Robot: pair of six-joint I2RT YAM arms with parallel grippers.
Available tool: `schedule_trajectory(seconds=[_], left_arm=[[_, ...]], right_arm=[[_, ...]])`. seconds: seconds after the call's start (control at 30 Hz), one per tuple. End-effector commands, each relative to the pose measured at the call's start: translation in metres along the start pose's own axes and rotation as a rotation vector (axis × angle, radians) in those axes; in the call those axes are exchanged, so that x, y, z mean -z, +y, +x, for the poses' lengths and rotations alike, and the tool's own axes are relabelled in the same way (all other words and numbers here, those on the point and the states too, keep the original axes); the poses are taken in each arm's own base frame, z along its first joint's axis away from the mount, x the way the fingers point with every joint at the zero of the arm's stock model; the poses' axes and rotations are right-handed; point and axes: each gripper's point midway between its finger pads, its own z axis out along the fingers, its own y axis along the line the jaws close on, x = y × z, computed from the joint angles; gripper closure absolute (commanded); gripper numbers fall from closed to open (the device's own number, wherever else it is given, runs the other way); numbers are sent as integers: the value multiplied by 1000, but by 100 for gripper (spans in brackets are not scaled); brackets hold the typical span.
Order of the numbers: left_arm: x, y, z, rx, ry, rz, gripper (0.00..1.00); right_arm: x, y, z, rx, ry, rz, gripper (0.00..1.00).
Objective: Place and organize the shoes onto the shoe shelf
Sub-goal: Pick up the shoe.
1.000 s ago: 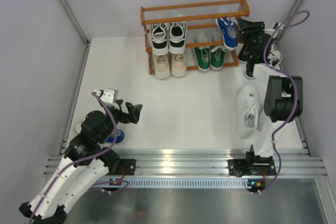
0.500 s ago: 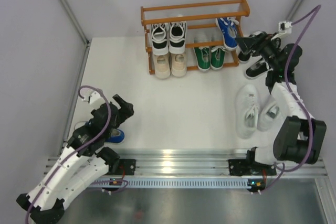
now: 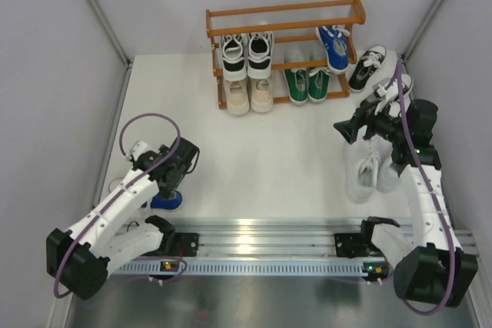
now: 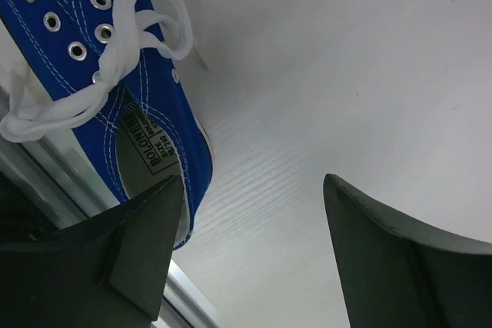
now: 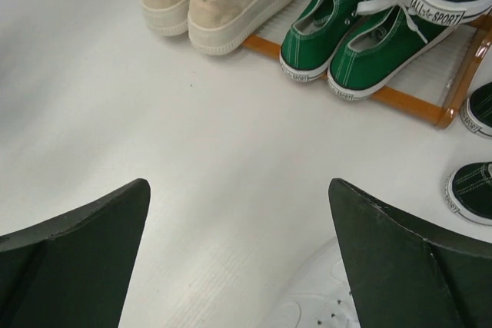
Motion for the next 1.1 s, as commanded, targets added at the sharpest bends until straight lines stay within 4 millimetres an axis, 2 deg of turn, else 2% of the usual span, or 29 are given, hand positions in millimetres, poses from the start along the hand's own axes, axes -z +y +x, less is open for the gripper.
schedule_trajectory(seconds=[0.0,0.2,0.23,0.3,0.33,0.4,0.43,0.47,0.5,0.53,0.57,0.6,0.63,0.67,0.77,0.8,0.83,0.87,0.9,0.93,0.97,1.0,1.07], left_arm=[[-19,4,-4,108,3,-57,21],[-59,21,6,120,81,-150,26],[-64,18,9,119,100,-141,40],[-68,17,9,126,108,-137,56],[-67,7,6,107,108,-88,76],[-62,-8,0,70,100,-3,83],[-49,-30,-8,-6,96,146,92],[-39,-43,-13,-39,86,241,98],[-15,-61,-22,-62,58,407,100],[-5,-66,-21,-151,38,505,100],[14,-80,-23,-159,36,629,100],[35,-85,-31,-192,-10,730,100],[47,-88,-34,-209,-20,778,100],[62,-93,-24,-256,28,863,100],[90,-99,-5,-371,98,1027,100],[115,-104,10,-431,164,1167,100],[122,-104,15,-463,183,1214,100],[132,-104,21,-497,199,1271,100],[149,-102,31,-549,227,1358,100],[158,-101,33,-590,214,1404,100],[172,-97,42,-636,230,1469,100],[183,-93,47,-654,239,1524,100],[205,-92,56,-681,254,1632,100]], right_arm=[[12,7,2,105,-10,-11,1],[16,5,3,94,-22,-6,1],[17,5,3,92,-25,-8,1],[18,6,2,96,-31,-11,1],[18,6,3,96,-31,-14,1],[20,8,3,107,-38,-21,0],[20,11,4,108,-39,-33,1],[21,12,2,117,-46,-38,1],[21,13,3,124,-47,-44,1],[22,16,2,132,-52,-59,1],[22,18,3,137,-53,-68,1],[22,20,3,146,-58,-84,1],[22,21,3,152,-59,-88,0],[23,22,2,160,-63,-90,1],[23,23,-3,191,-83,-95,1],[21,21,-4,92,-90,-80,1],[19,16,-1,23,-81,-48,1],[16,20,12,-57,-34,-80,1],[16,31,18,-8,-13,-172,3],[20,48,11,-5,-15,-282,14],[17,49,16,-61,14,-310,18],[20,58,22,-70,46,-341,19],[23,62,15,-48,55,-356,18]])
